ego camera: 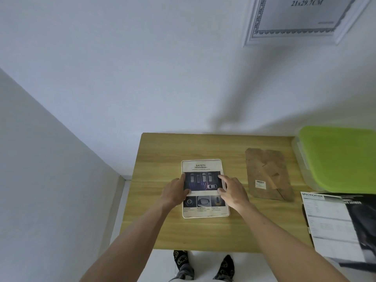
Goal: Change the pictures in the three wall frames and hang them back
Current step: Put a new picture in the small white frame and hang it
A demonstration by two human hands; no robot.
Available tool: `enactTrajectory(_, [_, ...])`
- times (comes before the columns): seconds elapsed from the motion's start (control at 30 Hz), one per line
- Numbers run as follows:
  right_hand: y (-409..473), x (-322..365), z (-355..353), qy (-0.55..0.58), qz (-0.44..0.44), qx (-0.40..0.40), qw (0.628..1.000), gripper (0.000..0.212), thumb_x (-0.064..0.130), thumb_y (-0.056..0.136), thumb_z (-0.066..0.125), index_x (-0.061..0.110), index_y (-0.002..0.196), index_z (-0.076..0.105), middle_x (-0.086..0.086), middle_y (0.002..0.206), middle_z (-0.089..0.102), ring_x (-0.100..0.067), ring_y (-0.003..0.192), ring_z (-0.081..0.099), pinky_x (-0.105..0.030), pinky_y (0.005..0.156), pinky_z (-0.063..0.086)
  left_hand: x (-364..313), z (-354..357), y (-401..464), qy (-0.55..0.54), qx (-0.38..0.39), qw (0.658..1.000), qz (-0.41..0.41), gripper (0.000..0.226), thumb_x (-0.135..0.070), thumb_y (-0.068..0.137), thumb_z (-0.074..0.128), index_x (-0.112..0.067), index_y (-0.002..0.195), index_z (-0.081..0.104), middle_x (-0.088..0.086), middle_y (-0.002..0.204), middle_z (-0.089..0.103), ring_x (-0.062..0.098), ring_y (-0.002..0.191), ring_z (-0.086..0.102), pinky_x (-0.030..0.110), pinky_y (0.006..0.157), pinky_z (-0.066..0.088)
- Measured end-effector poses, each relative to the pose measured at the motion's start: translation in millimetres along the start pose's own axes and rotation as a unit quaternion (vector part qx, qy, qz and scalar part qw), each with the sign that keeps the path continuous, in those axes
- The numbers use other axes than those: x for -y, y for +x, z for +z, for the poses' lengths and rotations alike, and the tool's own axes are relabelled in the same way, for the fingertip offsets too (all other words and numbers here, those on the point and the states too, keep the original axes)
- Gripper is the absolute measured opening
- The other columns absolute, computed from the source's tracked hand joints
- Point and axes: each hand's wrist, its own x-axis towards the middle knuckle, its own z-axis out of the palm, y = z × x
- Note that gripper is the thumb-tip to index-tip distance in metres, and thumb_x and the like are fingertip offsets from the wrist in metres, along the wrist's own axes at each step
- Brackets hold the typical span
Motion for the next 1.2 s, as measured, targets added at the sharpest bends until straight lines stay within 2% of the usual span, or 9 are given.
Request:
enactTrajectory(0.3, [-4,9,9,0.012,0.007,-0.014,1.0,0.056,0.03,0.097,0.056,0.035,0.149,0.037,-0.007,0.137,0.05,-0.024,0.122,0.054,-0.035,0.093,0.047,14,-10,3,0.041,0.005,0.999,0.013,0.065,-0.039,0.096,0.052,-0.017,0.151,0.025,0.01,0.116,0.062,0.027,0.102,0.061,0.039,0.081,0.052])
enactTrajectory(0.47, [-11,-6,-5,0.043,0.013,-0.056,0.997,0.051,0.036,0.097,0.055,0.039,0.146,0.04,-0.003,0.128,0.056,-0.017,0.107,0.06,-0.032,0.083,0.05,4,-11,-1,0.036,-0.099,0.994,0.033,0.052,-0.043,0.098,0.044,-0.016,0.141,0.037,0.006,0.112,0.059,0.023,0.093,0.063,0.035,0.075,0.051])
enactTrajectory(0.53, [-16,-18,-17,0.053,0.026,-0.083,0.995,0.048,0.034,0.098,0.055,0.036,0.144,0.043,-0.001,0.129,0.057,-0.016,0.108,0.06,-0.032,0.082,0.048,-13,-12,2,0.023,-0.132,0.989,0.055,0.047,-0.04,0.098,0.044,-0.014,0.138,0.042,0.006,0.114,0.059,0.023,0.092,0.062,0.034,0.074,0.05])
enactTrajectory(0.63, [-19,-43,-42,0.051,0.056,-0.126,0.989,0.044,0.029,0.097,0.055,0.028,0.141,0.05,-0.001,0.128,0.06,-0.018,0.117,0.057,-0.035,0.088,0.048,-53,-8,11,0.005,-0.141,0.986,0.085,0.046,-0.037,0.098,0.045,-0.014,0.138,0.045,0.007,0.121,0.057,0.025,0.099,0.062,0.037,0.076,0.051])
enactTrajectory(0.73, [-17,-72,-68,0.061,0.093,-0.153,0.982,0.043,0.025,0.093,0.056,0.022,0.135,0.056,-0.007,0.121,0.063,-0.022,0.113,0.06,-0.035,0.088,0.05,-100,3,21,-0.01,-0.102,0.988,0.118,0.05,-0.037,0.098,0.046,-0.016,0.143,0.04,0.007,0.128,0.052,0.028,0.109,0.059,0.04,0.08,0.05])
enactTrajectory(0.83, [-16,-105,-90,0.042,0.113,-0.156,0.98,0.043,0.026,0.092,0.058,0.021,0.135,0.056,-0.009,0.125,0.06,-0.028,0.114,0.058,-0.038,0.091,0.05,-146,21,29,-0.031,-0.063,0.987,0.142,0.055,-0.037,0.098,0.048,-0.016,0.148,0.035,0.011,0.135,0.047,0.03,0.114,0.056,0.04,0.087,0.049])
enactTrajectory(1.03, [-7,-155,-117,0.058,0.137,-0.122,0.981,0.055,0.028,0.094,0.06,0.02,0.146,0.043,-0.011,0.138,0.048,-0.029,0.124,0.054,-0.039,0.096,0.047,-219,55,46,-0.163,0.002,0.986,0.037,0.066,-0.029,0.092,0.058,-0.012,0.15,0.031,0.015,0.144,0.04,0.034,0.128,0.047,0.043,0.106,0.041])
enactTrajectory(1.13, [2,-165,-123,0.075,0.143,-0.093,0.983,0.065,0.028,0.094,0.06,0.014,0.151,0.033,-0.013,0.143,0.045,-0.031,0.131,0.048,-0.04,0.103,0.043,-245,64,50,-0.239,0.002,0.97,-0.035,0.064,-0.022,0.087,0.058,-0.007,0.145,0.036,0.015,0.137,0.048,0.033,0.128,0.046,0.043,0.105,0.042])
enactTrajectory(1.2, [8,-168,-124,0.088,0.151,-0.076,0.982,0.065,0.028,0.092,0.061,0.013,0.15,0.034,-0.016,0.14,0.048,-0.034,0.128,0.051,-0.041,0.102,0.044,-253,69,54,-0.32,0.0,0.943,-0.092,0.068,-0.022,0.081,0.059,-0.006,0.144,0.037,0.015,0.132,0.053,0.032,0.122,0.052,0.043,0.101,0.047])
